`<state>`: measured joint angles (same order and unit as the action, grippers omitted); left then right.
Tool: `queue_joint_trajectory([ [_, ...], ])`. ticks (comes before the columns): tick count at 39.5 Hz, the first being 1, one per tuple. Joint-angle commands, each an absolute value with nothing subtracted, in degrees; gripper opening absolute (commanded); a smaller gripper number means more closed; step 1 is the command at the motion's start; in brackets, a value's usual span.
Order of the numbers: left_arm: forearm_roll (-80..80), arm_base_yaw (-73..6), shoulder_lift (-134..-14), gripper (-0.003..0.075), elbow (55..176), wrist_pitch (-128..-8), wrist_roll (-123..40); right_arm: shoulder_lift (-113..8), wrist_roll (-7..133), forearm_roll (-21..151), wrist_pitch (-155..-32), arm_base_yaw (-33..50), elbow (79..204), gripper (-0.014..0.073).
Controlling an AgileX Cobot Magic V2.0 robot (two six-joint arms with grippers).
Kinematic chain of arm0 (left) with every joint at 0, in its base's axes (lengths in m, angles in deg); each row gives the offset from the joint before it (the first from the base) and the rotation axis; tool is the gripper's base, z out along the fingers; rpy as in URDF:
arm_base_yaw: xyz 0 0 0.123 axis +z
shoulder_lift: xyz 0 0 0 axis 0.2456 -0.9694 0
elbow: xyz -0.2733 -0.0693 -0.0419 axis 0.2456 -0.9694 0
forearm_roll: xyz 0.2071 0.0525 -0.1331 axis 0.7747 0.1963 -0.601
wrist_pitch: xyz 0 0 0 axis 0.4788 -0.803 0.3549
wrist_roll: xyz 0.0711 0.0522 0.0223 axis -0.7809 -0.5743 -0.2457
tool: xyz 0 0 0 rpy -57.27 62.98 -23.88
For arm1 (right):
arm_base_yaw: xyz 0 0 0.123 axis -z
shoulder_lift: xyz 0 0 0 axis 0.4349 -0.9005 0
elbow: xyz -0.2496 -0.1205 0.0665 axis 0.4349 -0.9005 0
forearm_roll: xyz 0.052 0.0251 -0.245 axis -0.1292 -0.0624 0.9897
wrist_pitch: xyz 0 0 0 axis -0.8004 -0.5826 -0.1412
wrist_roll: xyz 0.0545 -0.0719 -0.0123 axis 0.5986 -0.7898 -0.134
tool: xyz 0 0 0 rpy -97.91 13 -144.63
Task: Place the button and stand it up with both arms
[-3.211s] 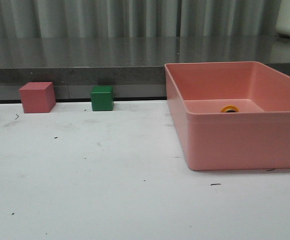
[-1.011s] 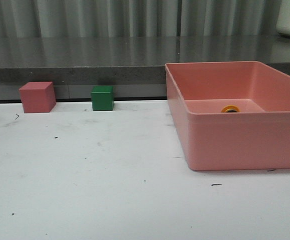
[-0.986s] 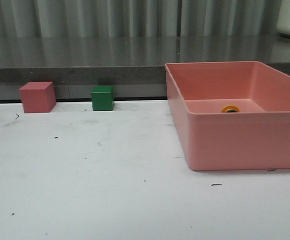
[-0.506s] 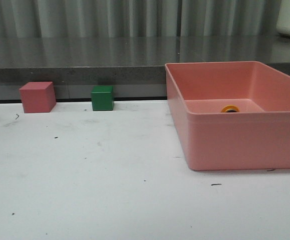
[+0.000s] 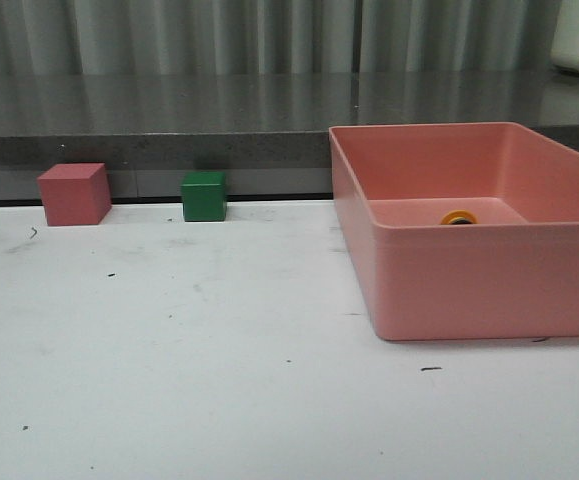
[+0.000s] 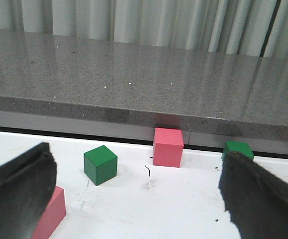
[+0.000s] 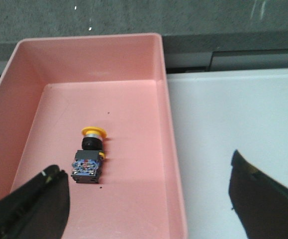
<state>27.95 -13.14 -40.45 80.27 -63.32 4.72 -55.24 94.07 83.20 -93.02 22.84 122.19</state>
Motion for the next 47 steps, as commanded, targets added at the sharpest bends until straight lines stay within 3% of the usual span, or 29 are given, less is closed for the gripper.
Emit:
queue_joint_trajectory([
  [1,27.98,-13.15,-41.13,0.0640,82.53,-58.99,5.14,-62.58,93.70,83.34,-90.14,19.20,129.21,0.0661],
  [7,27.98,-13.15,-41.13,0.0640,82.53,-58.99,5.14,-72.80,94.28,82.87,-97.30,15.69,138.99,0.0661],
  [19,27.98,-13.15,-41.13,0.0640,82.53,-58.99,5.14,-93.63,97.71,82.75,-117.41,16.21,159.38,0.0661],
  [36,27.98,-13.15,-41.13,0.0640,82.53,-58.99,5.14,-108.36,101.32,77.21,-120.30,16.21,169.72,0.0660],
  [41,27.98,-13.15,-41.13,0.0640,82.53,-58.99,5.14,-110.00,101.32,74.89,-120.13,16.21,169.91,0.0578],
  [47,27.98,-13.15,-41.13,0.0640,82.53,-58.99,5.14,-109.95,101.32,74.88,-119.94,16.21,169.91,0.0358],
])
